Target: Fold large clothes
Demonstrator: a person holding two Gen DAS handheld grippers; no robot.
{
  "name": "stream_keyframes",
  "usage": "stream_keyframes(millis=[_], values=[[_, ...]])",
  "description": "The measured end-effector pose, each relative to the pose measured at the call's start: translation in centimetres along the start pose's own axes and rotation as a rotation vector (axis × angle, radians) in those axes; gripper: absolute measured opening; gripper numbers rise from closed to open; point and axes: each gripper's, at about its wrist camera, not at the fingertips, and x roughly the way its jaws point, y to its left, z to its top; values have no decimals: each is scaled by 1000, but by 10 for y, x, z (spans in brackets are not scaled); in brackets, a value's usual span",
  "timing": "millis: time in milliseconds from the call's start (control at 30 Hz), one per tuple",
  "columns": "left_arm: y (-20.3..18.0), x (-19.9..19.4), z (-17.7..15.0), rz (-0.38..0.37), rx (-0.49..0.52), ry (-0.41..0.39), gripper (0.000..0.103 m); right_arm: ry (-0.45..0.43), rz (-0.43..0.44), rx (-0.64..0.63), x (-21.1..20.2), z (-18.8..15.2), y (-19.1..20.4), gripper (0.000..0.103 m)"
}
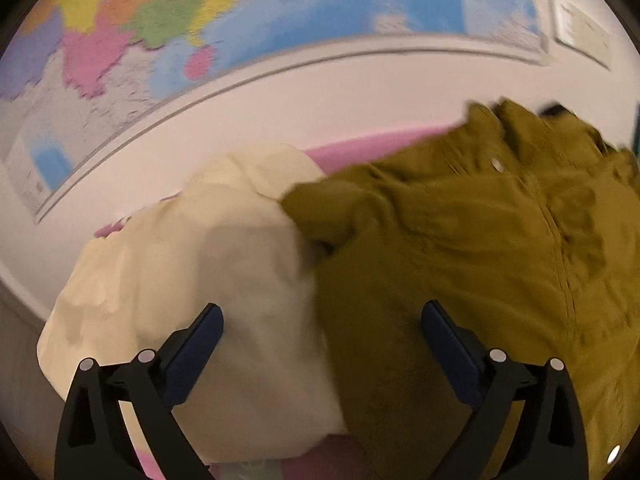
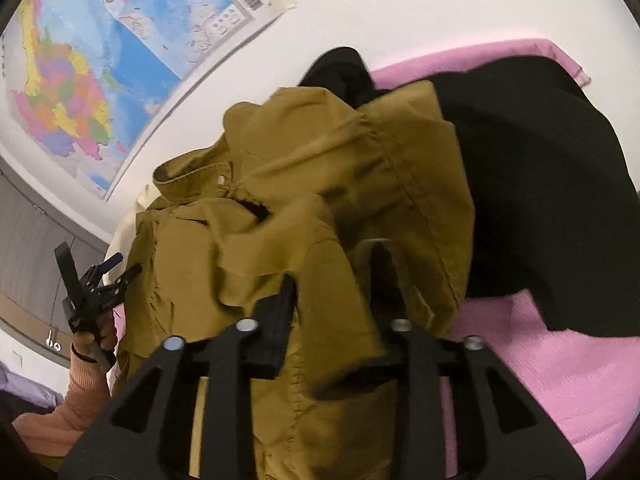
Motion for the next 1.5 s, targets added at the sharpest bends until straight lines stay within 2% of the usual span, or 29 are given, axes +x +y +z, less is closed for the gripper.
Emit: stream_keyframes(millis=[67, 100, 167, 200, 233, 267, 300, 333, 367, 400, 467, 500, 567, 600, 633, 667, 733, 767, 833, 867, 933, 1000, 1067, 1133, 1233, 1333, 1367, 1500], values=[[-8, 4, -3, -32, 45, 13, 96, -1, 6, 4, -2, -3, -2, 31], [-9, 6, -3, -34, 47, 11, 93, 0, 10, 1, -3, -3, -1, 31], [-12, 7, -3, -33, 48, -11, 69, -2, 35, -4, -6, -4, 1, 30], [-11, 7, -2, -49, 38, -18, 38, -8, 49, -9, -8, -3, 3, 21], [-7, 8, 1, -98, 6, 0, 25, -25, 64, -15, -14, -2, 6, 16], [-6, 6, 2, -85, -8, -3, 23, -39, 73, -17, -19, -1, 7, 16], [-7, 5, 4, -45, 0, -17, 18, -53, 57, -16, -23, 1, 8, 22], [-7, 3, 4, -18, 4, -24, 18, -59, -11, -18, -25, 3, 8, 30], [-5, 4, 4, -1, -7, -19, 18, -70, -86, -22, -27, 4, 7, 47], [-2, 5, 3, -2, -17, -9, 19, -89, -138, -30, -30, 4, 7, 49], [1, 8, 1, 14, -18, -3, 29, -149, -159, -33, -44, 2, 11, 50], [0, 7, 0, 20, -11, -7, 37, -191, -178, -64, -53, -1, 20, 51], [-2, -2, -2, 10, -5, -24, 48, -255, -149, -164, -65, -8, 45, 51], [-4, -6, -1, 3, -3, -42, 58, -265, -115, -207, -67, -12, 58, 51], [-6, -12, -1, -1, 3, -66, 67, -257, -89, -240, -64, -14, 68, 51], [-11, -22, -1, -2, 18, -103, 68, -226, -66, -304, -55, -18, 83, 49], [-21, -32, 1, -23, 56, -150, 71, -146, -120, -394, -24, -20, 100, 50], [-27, -34, 3, -48, 79, -160, 74, -110, -135, -395, -10, -19, 100, 50], [-40, -32, 0, -100, 126, -141, 76, -54, -145, -359, 17, -13, 92, 50], [-44, -27, -3, -110, 144, -123, 76, -31, -192, -351, 31, -10, 84, 48], [-50, -10, -7, -84, 168, -83, 76, -3, -245, -318, 53, -4, 70, 41], [-53, 9, -12, -62, 176, -31, 76, -1, -221, -279, 54, 0, 63, 41], [-53, 10, -13, -59, 172, -40, 76, -24, -206, -265, 42, -1, 68, 45], [-56, 4, -14, -3, 202, -67, 76, -67, -159, -286, 22, -9, 76, 49], [-53, 3, -16, -18, 193, -58, 76, -42, -68, -317, 11, -24, 90, 50], [-44, 6, -16, -34, 166, -60, 77, 43, -128, -363, 33, -36, 94, 50], [-43, 3, -16, -28, 156, -68, 77, 78, -151, -328, 46, -36, 85, 50], [-28, -23, -19, -42, 84, -112, 83, 75, -114, -251, 43, -30, 72, 51]])
